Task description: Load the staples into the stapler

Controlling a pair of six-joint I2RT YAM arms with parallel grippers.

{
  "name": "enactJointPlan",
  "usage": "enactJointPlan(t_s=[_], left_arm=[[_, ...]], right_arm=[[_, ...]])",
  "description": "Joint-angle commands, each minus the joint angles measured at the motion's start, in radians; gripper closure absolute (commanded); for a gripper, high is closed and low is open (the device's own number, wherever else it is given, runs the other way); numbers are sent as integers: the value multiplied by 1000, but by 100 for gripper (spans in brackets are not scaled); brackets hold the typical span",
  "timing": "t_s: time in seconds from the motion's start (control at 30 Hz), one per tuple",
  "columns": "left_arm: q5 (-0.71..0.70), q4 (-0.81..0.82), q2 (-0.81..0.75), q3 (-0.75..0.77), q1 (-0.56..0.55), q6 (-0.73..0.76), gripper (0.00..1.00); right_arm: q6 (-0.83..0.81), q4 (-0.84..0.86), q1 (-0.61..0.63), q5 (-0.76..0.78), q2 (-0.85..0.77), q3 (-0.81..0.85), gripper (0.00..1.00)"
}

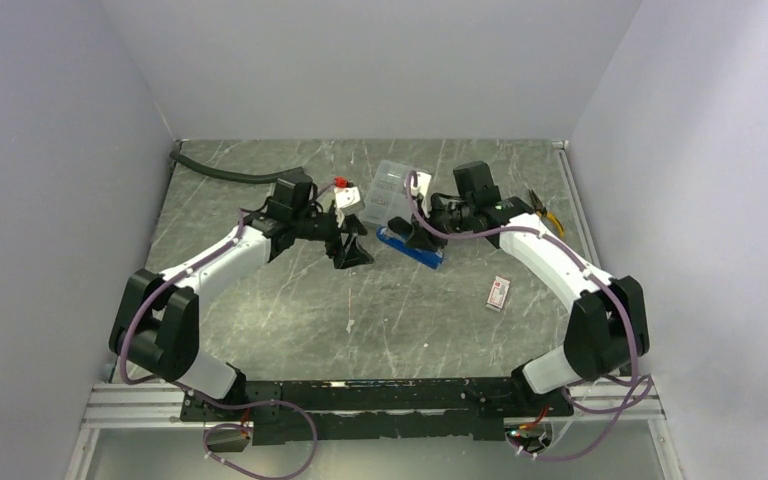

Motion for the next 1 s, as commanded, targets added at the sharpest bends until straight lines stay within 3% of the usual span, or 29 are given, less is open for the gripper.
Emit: enactJointPlan(t_s=[0.0, 0.37, 0.57, 0.67, 0.73, 0.77, 0.97], left_arm=[[253, 139, -1, 43, -7, -26, 17], [272, 156, -34, -29, -22, 58, 22], [286, 105, -26, -41, -37, 129, 43], [283, 105, -26, -55, -37, 150, 66], [288, 118, -17, -66, -37, 146, 92], [288, 118, -12, -69, -37, 147, 97], [266, 213, -27, -155, -30, 129, 97]], right_arm=[[-20, -7, 36, -195, -56, -14, 100], [-35, -13, 125, -224, -38, -7, 100], [-20, 3, 133, -238, -27, 2, 100], [-2, 19, 133, -252, -27, -3, 100], [17, 48, 133, -259, -34, -22, 100], [31, 72, 132, -264, -42, -36, 100], [144, 296, 86, -289, -160, -171, 100]])
